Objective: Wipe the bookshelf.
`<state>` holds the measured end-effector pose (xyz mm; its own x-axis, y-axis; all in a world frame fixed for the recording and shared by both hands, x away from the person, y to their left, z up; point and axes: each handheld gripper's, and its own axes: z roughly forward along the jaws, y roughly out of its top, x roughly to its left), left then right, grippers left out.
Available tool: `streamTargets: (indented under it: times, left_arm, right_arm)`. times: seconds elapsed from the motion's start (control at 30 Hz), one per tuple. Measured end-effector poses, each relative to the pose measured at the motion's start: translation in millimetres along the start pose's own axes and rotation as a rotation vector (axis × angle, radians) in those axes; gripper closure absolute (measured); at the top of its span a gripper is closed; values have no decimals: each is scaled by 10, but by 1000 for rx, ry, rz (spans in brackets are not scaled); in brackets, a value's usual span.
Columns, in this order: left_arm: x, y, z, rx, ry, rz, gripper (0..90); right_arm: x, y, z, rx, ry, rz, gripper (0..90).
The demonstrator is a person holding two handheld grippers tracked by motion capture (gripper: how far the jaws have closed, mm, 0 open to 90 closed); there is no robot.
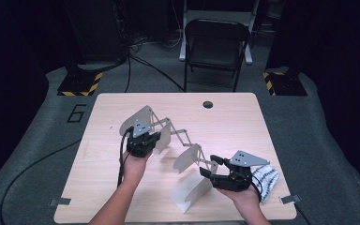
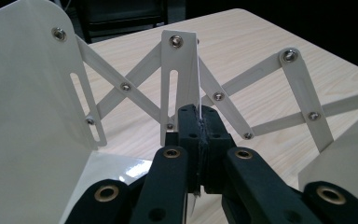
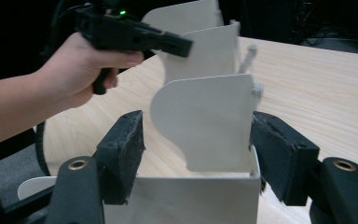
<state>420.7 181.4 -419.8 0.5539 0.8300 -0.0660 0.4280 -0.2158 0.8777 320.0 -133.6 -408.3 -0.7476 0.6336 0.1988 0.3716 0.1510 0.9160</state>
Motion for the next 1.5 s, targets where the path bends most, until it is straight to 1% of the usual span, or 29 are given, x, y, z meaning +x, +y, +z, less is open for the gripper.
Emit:
streamTargets:
  times: [0.1,0.17,0.23,0.27,0.37,0.57,0.6,0.63,0.67,0.73,0.83,0.93,0.97,1.0,1.03,1.07,1.1,1.13,1.2,1.23,1.27,1.3,1.33,1.5]
  left_arm:
    - [4,48,63,8,-17,-3,885]
    - [1,62,84,8,-18,-5,883]
    - [-2,60,99,2,-27,-15,879]
    - [1,57,95,3,-31,-19,878]
    - [25,36,81,-3,-50,-34,867]
    - [40,25,54,1,-46,-33,864]
    - [42,24,52,2,-47,-30,864]
    - [44,20,52,1,-51,-28,864]
    - [42,20,52,2,-50,-28,865]
    - [39,21,57,-2,-49,-28,866]
    - [31,21,63,-3,-50,-26,868]
    - [17,33,67,4,-50,-10,874]
    - [17,33,67,4,-50,-10,877]
    - [2,42,71,11,-49,11,879]
    - [2,42,71,11,-49,11,880]
    - [-8,47,77,12,-56,14,881]
    - [-14,50,80,15,-62,15,881]
    - [-17,53,81,18,-63,21,881]
    - [-28,56,88,13,-63,17,882]
    - [-30,58,89,13,-66,16,882]
    - [-32,61,88,14,-66,16,882]
    - [-33,62,89,14,-70,16,880]
    - [-35,64,95,12,-79,12,880]
    - [-71,80,113,20,-99,28,879]
  right_arm:
    - [32,7,37,6,6,-4,338]
    - [32,10,41,7,7,1,330]
    - [18,13,32,4,17,3,336]
    - [14,15,25,5,15,3,338]
    - [-17,24,-17,0,2,-10,334]
    - [-105,17,-184,-19,-30,-8,317]
    - [-112,-2,-219,-17,-32,9,313]
    - [-130,-13,-234,-27,-29,4,312]
    - [-144,-29,-258,-35,-23,13,307]
    - [-151,-50,-269,-26,-19,14,302]
    - [-129,-87,-270,-8,-7,-6,301]
    - [-127,-133,-233,19,-1,-28,294]
    - [-127,-133,-233,19,-1,-28,294]
    - [-141,-165,-198,21,22,-9,302]
    - [-141,-165,-198,21,22,-9,302]
    - [-131,-190,-165,35,40,-12,344]
    - [-107,-203,-147,40,38,-20,324]
    - [-83,-215,-131,51,25,-38,314]
    - [-66,-224,-120,58,19,-44,316]
    - [-42,-245,-110,59,19,-51,332]
    - [-26,-260,-112,61,21,-41,345]
    - [-1,-302,-98,60,35,-38,364]
    - [-1,-302,-98,60,35,-38,364]
    - [80,-397,-47,76,41,-44,375]
